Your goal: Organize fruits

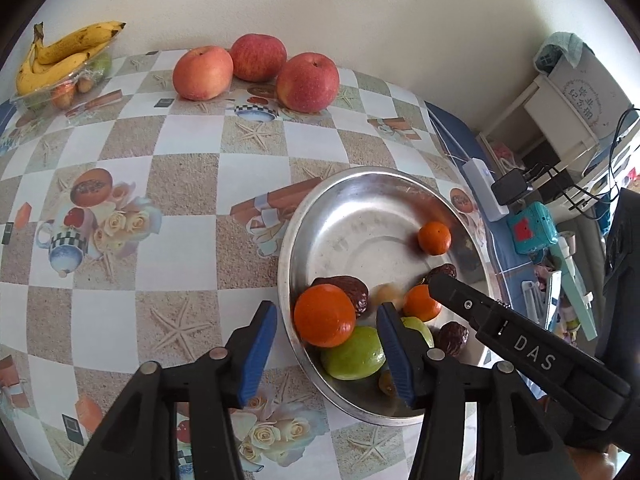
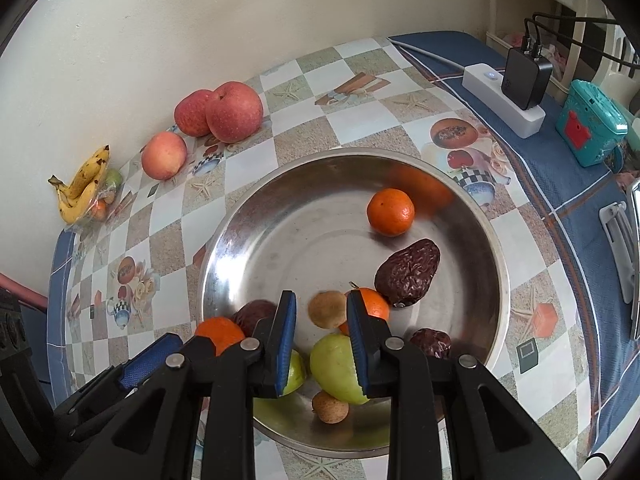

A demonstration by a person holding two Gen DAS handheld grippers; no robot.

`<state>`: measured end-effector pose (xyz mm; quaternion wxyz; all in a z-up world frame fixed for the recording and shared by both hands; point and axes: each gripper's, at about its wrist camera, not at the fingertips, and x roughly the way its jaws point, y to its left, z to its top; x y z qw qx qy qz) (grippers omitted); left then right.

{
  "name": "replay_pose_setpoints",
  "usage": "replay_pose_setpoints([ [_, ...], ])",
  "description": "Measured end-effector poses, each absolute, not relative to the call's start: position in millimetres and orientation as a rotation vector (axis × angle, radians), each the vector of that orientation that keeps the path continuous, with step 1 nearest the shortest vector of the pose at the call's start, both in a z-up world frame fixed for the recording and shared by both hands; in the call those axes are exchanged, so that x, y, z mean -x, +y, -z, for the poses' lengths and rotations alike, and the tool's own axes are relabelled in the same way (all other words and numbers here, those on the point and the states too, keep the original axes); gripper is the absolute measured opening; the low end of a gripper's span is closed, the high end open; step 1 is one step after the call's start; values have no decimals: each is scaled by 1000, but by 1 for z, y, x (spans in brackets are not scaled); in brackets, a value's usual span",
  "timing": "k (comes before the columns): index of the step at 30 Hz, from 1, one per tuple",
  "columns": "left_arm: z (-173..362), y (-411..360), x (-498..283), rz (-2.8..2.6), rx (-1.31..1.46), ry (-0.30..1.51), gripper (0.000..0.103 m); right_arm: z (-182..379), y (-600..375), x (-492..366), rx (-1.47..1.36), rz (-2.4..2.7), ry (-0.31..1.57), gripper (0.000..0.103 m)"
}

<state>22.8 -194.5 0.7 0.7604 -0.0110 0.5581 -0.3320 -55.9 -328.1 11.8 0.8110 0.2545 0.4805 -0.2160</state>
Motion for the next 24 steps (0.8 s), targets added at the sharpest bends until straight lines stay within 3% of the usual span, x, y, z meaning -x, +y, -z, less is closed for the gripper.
replay_pose_setpoints([
  [4, 0, -190, -26, 699, 26, 1213, 56, -11, -330, 57, -549, 472, 1030, 27],
  [8, 4, -174, -34, 596, 18, 1204, 82, -9, -329, 56, -540, 476, 1040, 29],
  [10, 7, -164, -39, 525, -2, 1197, 88, -7, -326, 54, -526, 477, 1054, 51],
  [12, 10, -155, -44, 462, -23, 1185, 92, -5, -323, 53, -511, 473, 1063, 58],
  [14, 12, -144, -48, 409, -38, 1170, 103, -3, -318, 50, -488, 464, 1075, 59],
  [16, 14, -135, -50, 371, -52, 1155, 103, -2, -313, 49, -461, 457, 1083, 70],
  [21, 14, -117, -52, 290, -100, 1114, 103, 1, -299, 50, -401, 453, 1086, 87],
  [24, 11, -109, -47, 284, -136, 1093, 103, 0, -291, 53, -382, 444, 1068, 91],
])
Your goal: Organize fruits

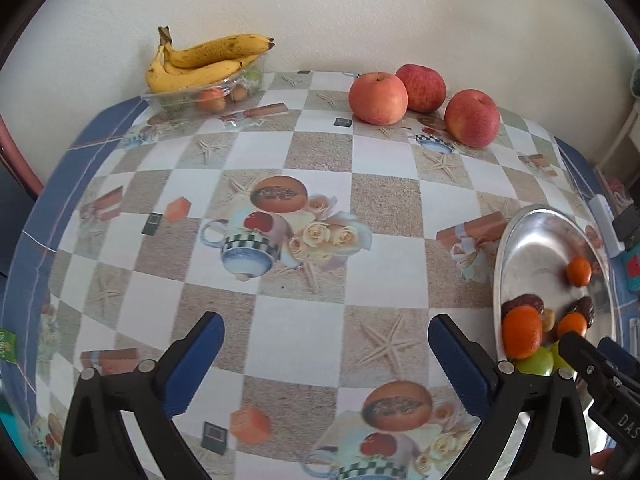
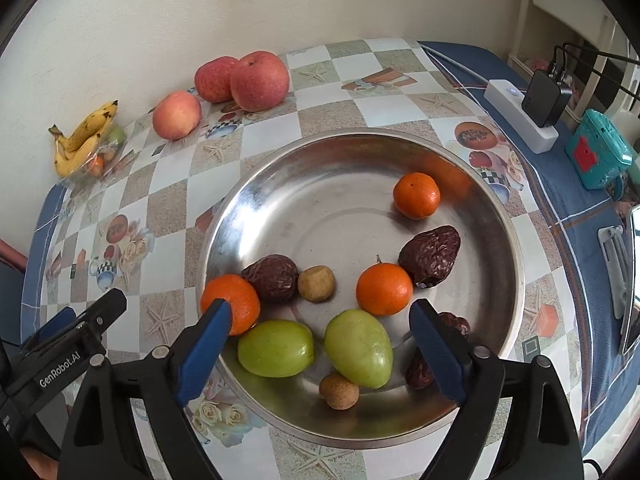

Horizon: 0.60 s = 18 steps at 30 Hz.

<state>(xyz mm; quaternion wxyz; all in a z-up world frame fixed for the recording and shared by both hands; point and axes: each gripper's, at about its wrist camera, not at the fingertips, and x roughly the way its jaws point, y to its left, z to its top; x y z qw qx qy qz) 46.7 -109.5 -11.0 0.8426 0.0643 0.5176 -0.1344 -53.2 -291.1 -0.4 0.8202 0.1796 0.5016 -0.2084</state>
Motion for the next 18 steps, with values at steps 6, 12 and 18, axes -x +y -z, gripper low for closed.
replay_pose_setpoints([
  [6, 7, -96, -31, 290, -164, 1106, 103, 1, -274, 59, -319, 446, 1074, 91],
  [12, -2, -78, -12, 244, -187, 1099, 103, 0, -257, 69, -311, 420, 1073, 92],
  [18, -10, -65, 6, 205, -205, 1083, 103, -5, -244, 82, -284, 425, 1066, 92],
])
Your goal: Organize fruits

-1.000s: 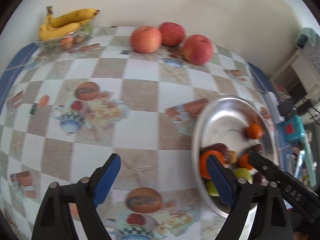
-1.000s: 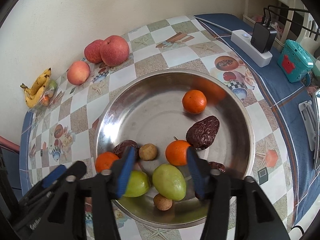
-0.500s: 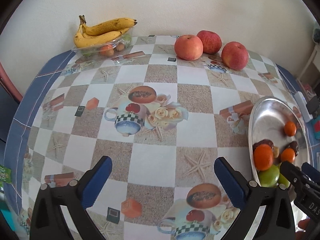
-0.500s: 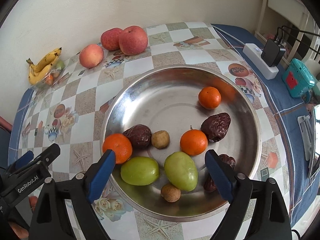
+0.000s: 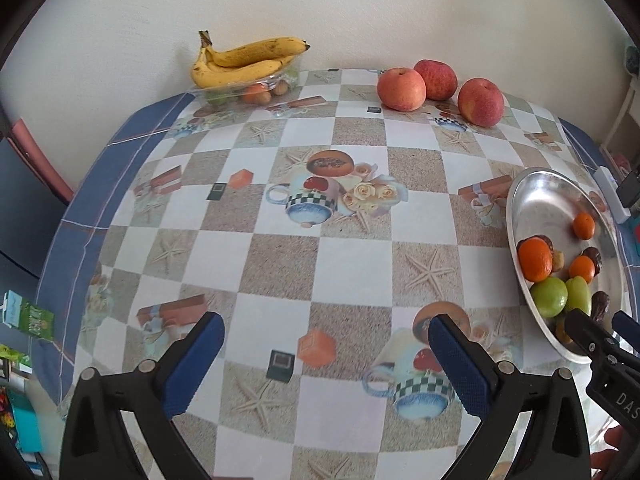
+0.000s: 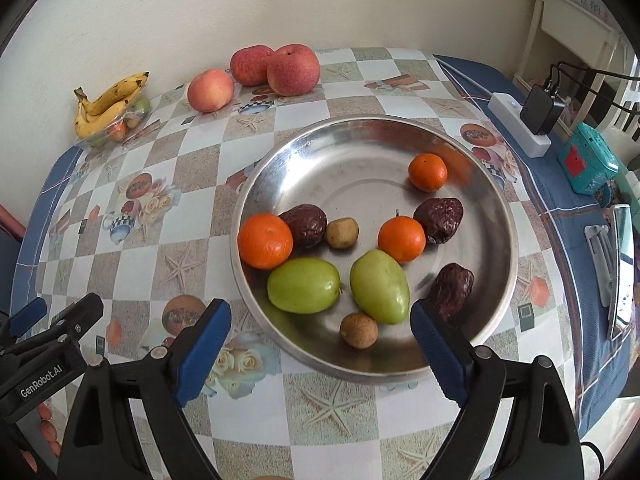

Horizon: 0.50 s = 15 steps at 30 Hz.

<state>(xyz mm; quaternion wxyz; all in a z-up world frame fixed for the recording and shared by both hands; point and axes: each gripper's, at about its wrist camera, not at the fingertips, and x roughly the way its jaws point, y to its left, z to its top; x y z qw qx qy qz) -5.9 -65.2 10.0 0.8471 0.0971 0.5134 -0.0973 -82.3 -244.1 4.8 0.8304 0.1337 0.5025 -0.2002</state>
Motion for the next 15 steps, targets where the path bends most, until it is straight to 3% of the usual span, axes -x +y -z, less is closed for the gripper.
replay_pose_setpoints([
  [15, -13, -62, 22, 155, -256, 1113, 103, -9, -228, 104, -264, 415, 1063, 92],
])
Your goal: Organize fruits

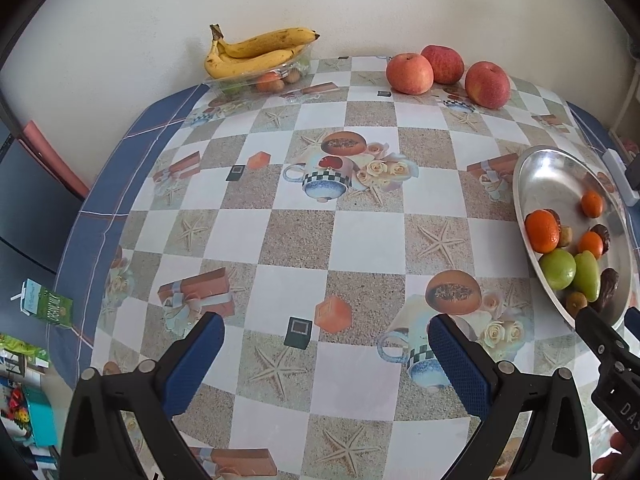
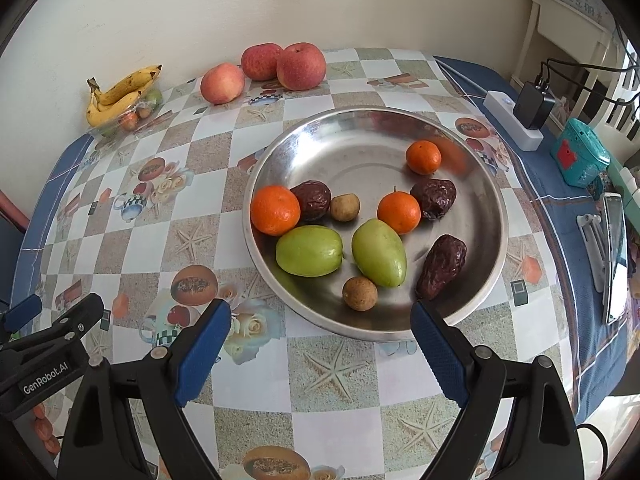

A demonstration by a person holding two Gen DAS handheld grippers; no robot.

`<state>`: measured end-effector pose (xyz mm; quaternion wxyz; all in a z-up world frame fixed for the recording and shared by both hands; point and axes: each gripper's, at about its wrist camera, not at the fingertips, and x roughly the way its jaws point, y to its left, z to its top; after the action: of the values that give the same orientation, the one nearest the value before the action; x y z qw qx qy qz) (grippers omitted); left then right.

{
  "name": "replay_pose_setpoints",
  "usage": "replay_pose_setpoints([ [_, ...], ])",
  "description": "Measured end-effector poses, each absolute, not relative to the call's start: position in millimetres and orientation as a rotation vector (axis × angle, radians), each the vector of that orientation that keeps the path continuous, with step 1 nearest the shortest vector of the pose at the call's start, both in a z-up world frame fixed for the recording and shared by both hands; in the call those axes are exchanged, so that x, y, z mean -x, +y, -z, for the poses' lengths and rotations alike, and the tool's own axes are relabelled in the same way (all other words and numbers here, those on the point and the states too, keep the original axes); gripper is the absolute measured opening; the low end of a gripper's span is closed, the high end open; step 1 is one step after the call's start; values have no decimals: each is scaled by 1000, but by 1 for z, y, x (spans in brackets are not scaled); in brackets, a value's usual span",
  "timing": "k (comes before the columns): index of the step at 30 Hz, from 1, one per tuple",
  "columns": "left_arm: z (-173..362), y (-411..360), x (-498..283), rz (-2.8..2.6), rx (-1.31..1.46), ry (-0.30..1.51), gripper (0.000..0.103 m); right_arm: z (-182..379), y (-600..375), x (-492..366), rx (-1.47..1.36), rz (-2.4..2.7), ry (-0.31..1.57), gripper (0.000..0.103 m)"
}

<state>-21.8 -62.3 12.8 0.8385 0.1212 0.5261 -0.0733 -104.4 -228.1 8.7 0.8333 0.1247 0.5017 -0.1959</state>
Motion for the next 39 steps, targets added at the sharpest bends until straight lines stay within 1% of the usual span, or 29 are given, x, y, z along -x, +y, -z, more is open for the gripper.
replay_pose_setpoints([
  [39, -7, -56, 19, 98, -249, 1172, 103, -4, -226, 102, -252, 393, 1100, 92],
])
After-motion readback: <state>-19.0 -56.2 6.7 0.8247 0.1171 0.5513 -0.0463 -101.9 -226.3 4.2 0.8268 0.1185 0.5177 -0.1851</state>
